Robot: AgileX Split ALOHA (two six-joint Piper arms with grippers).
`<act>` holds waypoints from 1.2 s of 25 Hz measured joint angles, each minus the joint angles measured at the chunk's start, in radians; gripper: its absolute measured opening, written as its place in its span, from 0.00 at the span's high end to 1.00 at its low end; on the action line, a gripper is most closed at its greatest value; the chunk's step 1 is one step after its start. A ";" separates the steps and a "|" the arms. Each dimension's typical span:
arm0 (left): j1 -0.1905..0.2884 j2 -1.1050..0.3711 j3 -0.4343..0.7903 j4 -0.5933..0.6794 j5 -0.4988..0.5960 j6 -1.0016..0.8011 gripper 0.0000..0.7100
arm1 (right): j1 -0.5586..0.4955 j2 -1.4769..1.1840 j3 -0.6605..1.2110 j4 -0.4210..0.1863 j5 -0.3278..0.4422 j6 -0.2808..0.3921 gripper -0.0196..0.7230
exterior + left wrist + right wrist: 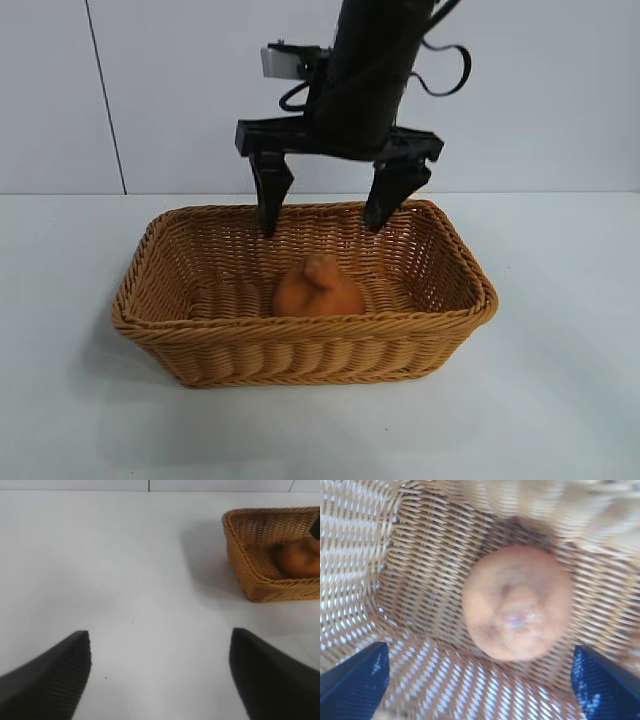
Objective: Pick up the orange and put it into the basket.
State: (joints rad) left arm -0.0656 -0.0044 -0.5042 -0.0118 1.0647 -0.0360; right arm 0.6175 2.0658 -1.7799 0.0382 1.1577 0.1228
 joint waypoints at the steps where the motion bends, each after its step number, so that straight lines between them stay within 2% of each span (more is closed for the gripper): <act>1: 0.000 0.000 0.000 0.000 0.000 0.000 0.23 | 0.000 -0.001 -0.035 -0.025 0.027 0.008 0.04; 4: 0.000 0.000 0.000 0.000 0.000 0.000 0.23 | -0.008 -0.008 -0.104 -0.081 0.045 0.036 0.04; 9: 0.000 0.000 0.000 0.000 0.000 0.000 0.23 | -0.077 -0.007 -0.120 -0.094 0.051 0.037 0.04; 19: 0.000 0.000 0.000 0.000 0.000 0.000 0.23 | -0.451 -0.007 -0.120 -0.114 0.052 -0.005 0.04; 22: 0.000 0.000 0.000 0.000 0.000 0.000 0.23 | -0.528 -0.007 -0.120 -0.115 0.052 -0.009 0.04; 25: 0.000 0.000 0.000 0.000 0.000 0.000 0.23 | -0.572 -0.007 -0.114 -0.116 0.055 -0.016 0.04; 30: 0.000 0.000 0.000 0.000 0.000 0.000 0.23 | -0.578 -0.026 -0.022 -0.107 0.055 -0.043 0.04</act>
State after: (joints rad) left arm -0.0656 -0.0044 -0.5042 -0.0118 1.0647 -0.0360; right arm 0.0394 2.0393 -1.8024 -0.0692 1.2125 0.0795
